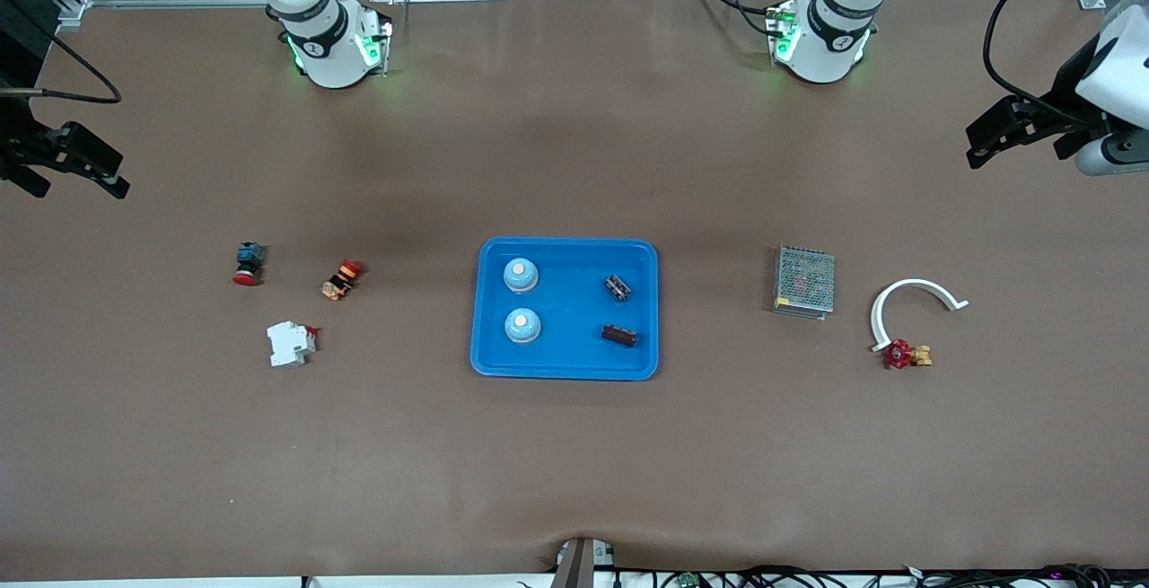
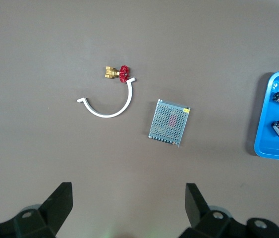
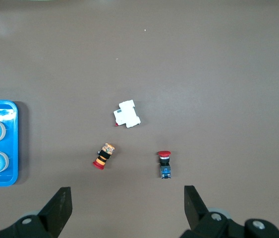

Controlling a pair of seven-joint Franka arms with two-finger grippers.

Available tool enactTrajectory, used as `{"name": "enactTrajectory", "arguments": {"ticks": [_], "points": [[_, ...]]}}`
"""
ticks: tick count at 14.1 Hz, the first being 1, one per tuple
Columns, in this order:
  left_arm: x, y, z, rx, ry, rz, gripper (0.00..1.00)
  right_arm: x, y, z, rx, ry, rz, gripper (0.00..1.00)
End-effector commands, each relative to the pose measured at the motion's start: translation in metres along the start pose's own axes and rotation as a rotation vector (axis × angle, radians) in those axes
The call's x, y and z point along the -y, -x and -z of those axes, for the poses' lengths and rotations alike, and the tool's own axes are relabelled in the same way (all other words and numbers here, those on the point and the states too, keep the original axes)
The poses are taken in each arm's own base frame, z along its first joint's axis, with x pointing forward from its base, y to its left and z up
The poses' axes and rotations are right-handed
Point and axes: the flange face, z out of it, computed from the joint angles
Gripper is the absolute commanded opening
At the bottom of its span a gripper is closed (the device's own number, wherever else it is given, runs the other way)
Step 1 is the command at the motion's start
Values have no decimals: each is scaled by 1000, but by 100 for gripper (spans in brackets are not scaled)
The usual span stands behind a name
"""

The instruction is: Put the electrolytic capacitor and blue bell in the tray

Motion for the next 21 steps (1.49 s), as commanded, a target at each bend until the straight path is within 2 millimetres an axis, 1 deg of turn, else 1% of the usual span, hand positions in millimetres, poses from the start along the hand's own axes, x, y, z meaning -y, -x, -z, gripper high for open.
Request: {"name": "enactTrajectory", "arguments": {"ticks": [1,8,14,16,18,19,21], "points": [[2,9,7,2,19,-16,100,1,5,7,-3,2,-5,100],[3,9,7,4,19,-16,100,1,5,7,-2,1,-7,100],[0,9,7,5,18,-24,100,2,5,7,-2,1,-7,100],[3,8,8,2,19,-37,100,2,5,7,0,1,-5,100],[11,7,8,-1,20,-95,100,2,5,7,0,1,-2,100],[11,6,7,2,23,-110,100,2,5,7,0,1,-2,100],[13,6,9,-1,25,-102,100,2,5,7,0,1,-1,100]]}}
